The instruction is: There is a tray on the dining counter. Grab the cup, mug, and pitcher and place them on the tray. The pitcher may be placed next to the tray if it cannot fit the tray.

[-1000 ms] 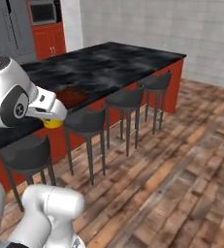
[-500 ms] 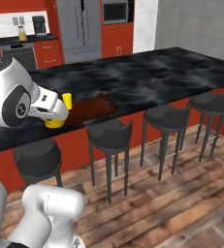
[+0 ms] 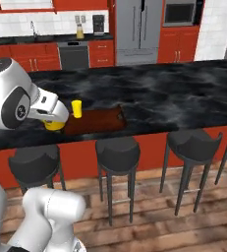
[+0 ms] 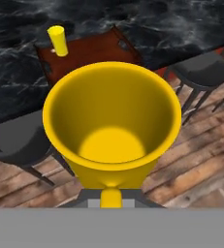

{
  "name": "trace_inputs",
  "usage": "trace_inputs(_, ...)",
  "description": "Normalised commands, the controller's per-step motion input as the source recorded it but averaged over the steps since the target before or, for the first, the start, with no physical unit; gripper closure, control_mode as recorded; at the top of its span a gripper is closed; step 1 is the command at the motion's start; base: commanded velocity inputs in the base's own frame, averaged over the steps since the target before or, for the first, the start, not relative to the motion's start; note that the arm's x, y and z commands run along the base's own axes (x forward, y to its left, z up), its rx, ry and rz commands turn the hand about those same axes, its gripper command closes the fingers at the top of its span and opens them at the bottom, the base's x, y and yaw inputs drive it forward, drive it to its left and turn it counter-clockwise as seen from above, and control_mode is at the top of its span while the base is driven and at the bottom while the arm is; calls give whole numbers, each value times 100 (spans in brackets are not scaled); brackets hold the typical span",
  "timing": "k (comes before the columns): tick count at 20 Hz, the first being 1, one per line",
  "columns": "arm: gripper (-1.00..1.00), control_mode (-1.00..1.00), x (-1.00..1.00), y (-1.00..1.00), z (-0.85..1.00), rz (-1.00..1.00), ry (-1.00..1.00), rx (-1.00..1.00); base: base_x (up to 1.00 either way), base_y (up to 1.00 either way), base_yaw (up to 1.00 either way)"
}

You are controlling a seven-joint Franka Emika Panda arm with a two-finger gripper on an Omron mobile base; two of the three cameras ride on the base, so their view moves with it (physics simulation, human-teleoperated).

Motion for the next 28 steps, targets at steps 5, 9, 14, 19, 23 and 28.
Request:
trace_inputs(5, 100, 100, 0, 0, 0, 0, 0, 0, 78, -39, 30)
trace_inputs(9, 100, 100, 0, 0, 0, 0, 0, 0, 86, -13, 16)
trace_inputs(14, 100, 100, 0, 0, 0, 0, 0, 0, 95, -6, 20)
trace_inputs(19, 100, -100, 14, -6, -4, 9, 0, 1, 75, -13, 30)
trace_inputs(23, 100, -100, 38, -41, -31, 53, 0, 3, 0, 0, 0)
trace_inputs(28, 100, -100, 40, -18, -63, 65, 0, 4, 0, 0, 0)
